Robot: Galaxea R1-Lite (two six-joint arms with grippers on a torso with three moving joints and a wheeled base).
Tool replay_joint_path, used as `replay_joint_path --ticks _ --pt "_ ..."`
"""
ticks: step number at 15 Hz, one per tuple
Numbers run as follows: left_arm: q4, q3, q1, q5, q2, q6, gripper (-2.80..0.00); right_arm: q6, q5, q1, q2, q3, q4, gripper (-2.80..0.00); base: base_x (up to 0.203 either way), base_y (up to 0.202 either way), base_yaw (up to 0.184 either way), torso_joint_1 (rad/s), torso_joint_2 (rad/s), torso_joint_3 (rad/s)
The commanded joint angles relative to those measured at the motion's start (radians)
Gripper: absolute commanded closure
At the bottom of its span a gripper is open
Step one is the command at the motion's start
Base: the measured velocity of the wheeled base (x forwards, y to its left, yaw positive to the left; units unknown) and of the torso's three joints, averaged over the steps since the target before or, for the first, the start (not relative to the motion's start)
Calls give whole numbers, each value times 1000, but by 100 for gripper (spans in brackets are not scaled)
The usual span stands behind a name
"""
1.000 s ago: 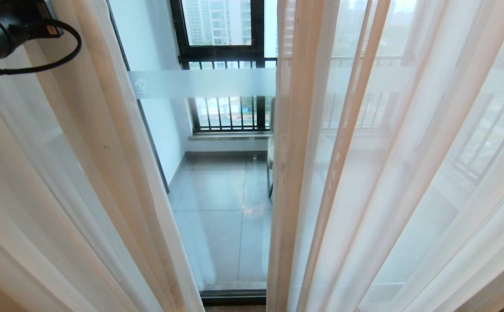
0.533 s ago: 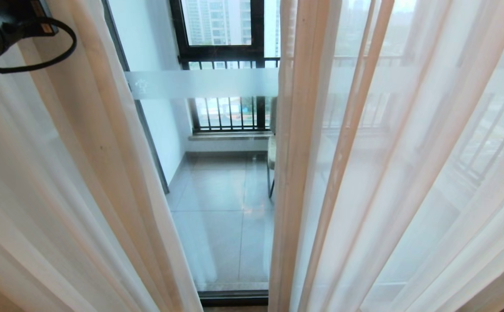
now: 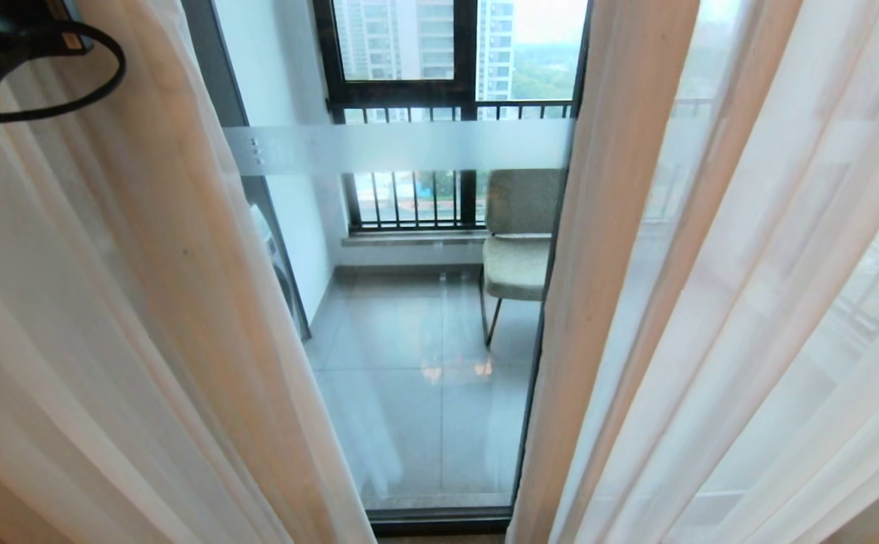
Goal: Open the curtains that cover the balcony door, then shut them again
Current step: Pull the inner curtains open on both sides
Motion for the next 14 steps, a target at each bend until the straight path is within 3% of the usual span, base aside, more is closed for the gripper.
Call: replay_joint_path --ticks 1,14 --pt "-2 24 1 2 -25 1 0 0 0 0 2 0 0 0 0 189 0 7 1 3" --pt "-2 53 110 -11 -49 -2 0 0 0 0 2 0 0 0 0 191 2 2 3 2"
